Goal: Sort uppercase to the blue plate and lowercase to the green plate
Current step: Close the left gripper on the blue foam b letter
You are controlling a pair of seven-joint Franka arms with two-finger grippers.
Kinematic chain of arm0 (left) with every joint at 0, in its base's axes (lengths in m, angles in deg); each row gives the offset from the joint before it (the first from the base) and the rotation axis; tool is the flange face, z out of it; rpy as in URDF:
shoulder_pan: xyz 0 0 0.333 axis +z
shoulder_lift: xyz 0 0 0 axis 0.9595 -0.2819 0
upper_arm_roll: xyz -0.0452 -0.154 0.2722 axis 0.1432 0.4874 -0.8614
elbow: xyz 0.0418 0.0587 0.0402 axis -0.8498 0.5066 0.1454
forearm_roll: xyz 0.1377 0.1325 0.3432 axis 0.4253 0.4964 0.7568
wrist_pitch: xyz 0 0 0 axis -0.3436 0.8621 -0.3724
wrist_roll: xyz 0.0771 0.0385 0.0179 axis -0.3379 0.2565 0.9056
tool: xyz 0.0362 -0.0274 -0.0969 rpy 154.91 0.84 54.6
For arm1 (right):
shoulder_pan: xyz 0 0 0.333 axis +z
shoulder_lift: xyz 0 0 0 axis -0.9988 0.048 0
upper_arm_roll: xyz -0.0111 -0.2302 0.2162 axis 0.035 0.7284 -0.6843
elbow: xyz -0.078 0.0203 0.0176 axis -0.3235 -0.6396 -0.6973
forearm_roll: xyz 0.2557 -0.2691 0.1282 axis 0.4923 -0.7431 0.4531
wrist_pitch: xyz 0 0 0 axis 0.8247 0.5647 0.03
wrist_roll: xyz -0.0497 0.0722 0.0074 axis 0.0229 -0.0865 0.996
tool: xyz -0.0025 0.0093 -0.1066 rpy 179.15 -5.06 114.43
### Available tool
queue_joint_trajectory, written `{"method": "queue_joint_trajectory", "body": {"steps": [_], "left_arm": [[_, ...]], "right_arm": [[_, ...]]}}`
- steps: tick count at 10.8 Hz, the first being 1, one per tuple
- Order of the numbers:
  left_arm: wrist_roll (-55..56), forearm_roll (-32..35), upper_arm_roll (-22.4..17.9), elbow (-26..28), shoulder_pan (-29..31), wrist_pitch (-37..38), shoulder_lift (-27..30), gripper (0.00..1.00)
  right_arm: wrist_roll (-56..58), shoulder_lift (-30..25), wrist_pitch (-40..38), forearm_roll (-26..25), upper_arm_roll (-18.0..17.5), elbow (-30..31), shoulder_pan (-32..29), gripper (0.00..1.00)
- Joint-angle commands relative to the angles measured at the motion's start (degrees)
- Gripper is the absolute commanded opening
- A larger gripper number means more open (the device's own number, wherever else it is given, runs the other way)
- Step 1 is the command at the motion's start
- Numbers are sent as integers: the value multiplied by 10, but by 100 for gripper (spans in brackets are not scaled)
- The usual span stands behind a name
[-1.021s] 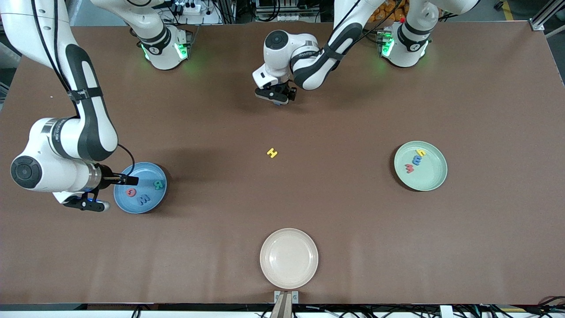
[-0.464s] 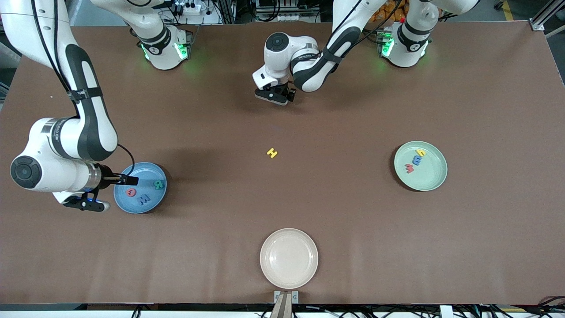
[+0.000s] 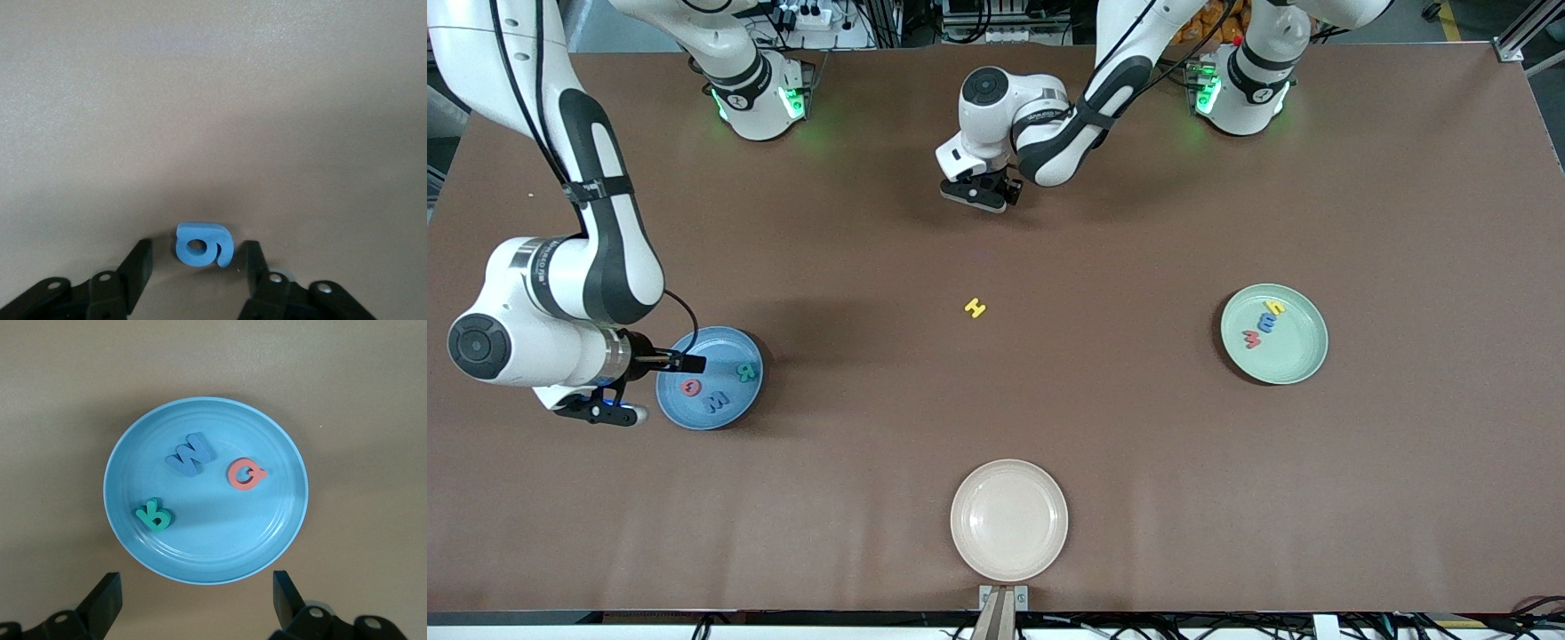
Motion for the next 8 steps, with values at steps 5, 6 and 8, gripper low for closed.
{"method": "queue_joint_trajectory", "body": {"steps": [5, 6, 8], "left_arm": [[33, 35, -1, -8, 5, -4, -8, 0], [35, 34, -3, -9, 8, 0, 3, 0], [39, 35, -2, -9, 44, 33, 52, 0]], "right_arm": [[2, -2, 5, -2, -7, 2, -5, 100], [-3, -3, 4, -1, -8, 0, -2, 100], [-21, -7, 1, 7, -14, -5, 9, 100]]}}
